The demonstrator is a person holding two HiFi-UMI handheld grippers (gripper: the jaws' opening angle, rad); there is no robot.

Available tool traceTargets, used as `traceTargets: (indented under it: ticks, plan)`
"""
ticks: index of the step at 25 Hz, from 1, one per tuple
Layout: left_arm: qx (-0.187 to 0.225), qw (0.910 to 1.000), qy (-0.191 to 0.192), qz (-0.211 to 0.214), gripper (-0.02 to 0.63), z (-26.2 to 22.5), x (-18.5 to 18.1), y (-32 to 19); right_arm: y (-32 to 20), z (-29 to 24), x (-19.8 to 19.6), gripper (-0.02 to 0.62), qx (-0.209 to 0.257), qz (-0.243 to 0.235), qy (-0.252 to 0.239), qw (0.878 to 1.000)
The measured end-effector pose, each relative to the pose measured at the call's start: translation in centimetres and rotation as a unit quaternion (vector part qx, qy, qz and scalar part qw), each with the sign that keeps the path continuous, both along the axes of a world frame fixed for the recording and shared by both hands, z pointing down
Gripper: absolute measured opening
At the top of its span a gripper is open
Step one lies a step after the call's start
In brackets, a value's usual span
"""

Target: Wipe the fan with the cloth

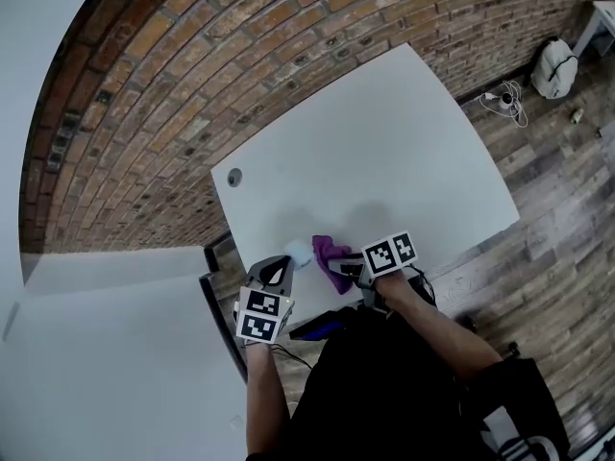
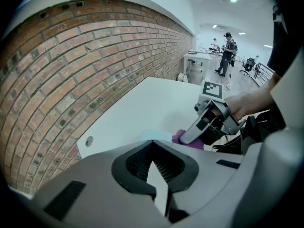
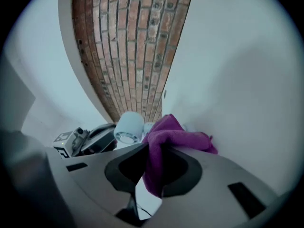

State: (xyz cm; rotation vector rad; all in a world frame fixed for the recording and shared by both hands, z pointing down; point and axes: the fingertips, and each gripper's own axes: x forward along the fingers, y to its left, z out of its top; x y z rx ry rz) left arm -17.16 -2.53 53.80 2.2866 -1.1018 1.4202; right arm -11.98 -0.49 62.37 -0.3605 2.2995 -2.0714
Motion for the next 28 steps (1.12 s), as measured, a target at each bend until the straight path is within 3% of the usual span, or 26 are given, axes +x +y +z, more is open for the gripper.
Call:
traceTargets:
  ticks: [3, 5, 10, 15, 18, 22, 24, 28]
  plan:
    - [0.0, 1.0, 0.001, 0.002, 0.005, 0.0, 0.3, -0.1, -4.4, -0.4, 2.4, 0.064, 0.015, 0.09, 0.01, 0.996]
    - [-0.001, 1.0, 0.002, 0.002, 0.005, 0.0, 0.3, 0.0, -6.7, -1.8, 1.9, 0.064, 0.041, 0.104, 0.001, 0.994]
    - [-0.001, 1.0, -0.002, 0.0, 0.005, 0.2, 0.3, 0.4, -7.1, -2.2, -2.6, 0.064, 0.073, 0.037, 0.0, 0.997]
    - [-0.001, 1.0, -0.003, 0.0, 0.005, 0.1, 0.4, 0.2, -6.2, 2.1, -2.3, 0.064, 0.075, -0.001, 0.087, 0.993]
    - [0.0, 1.0, -0.002, -0.001, 0.005, 0.1, 0.4, 0.2, -4.3, 5.1, -2.0, 0.064, 0.095, -0.081, 0.171, 0.977]
    - [0.001, 1.0, -0.001, -0.001, 0.005, 0.1, 0.6, 0.2, -2.3, 5.6, -0.9, 0.064, 0.118, -0.167, 0.207, 0.957]
    - [0.003, 1.0, 0.001, -0.001, 0.005, 0.1, 0.5, 0.3, -3.4, 5.2, 0.1, 0.064, 0.127, -0.156, 0.213, 0.956]
    - [0.005, 1.0, 0.003, -0.002, 0.005, 0.0, 0.5, 0.2, -9.0, 2.7, -0.1, 0.064, 0.145, -0.07, 0.188, 0.969]
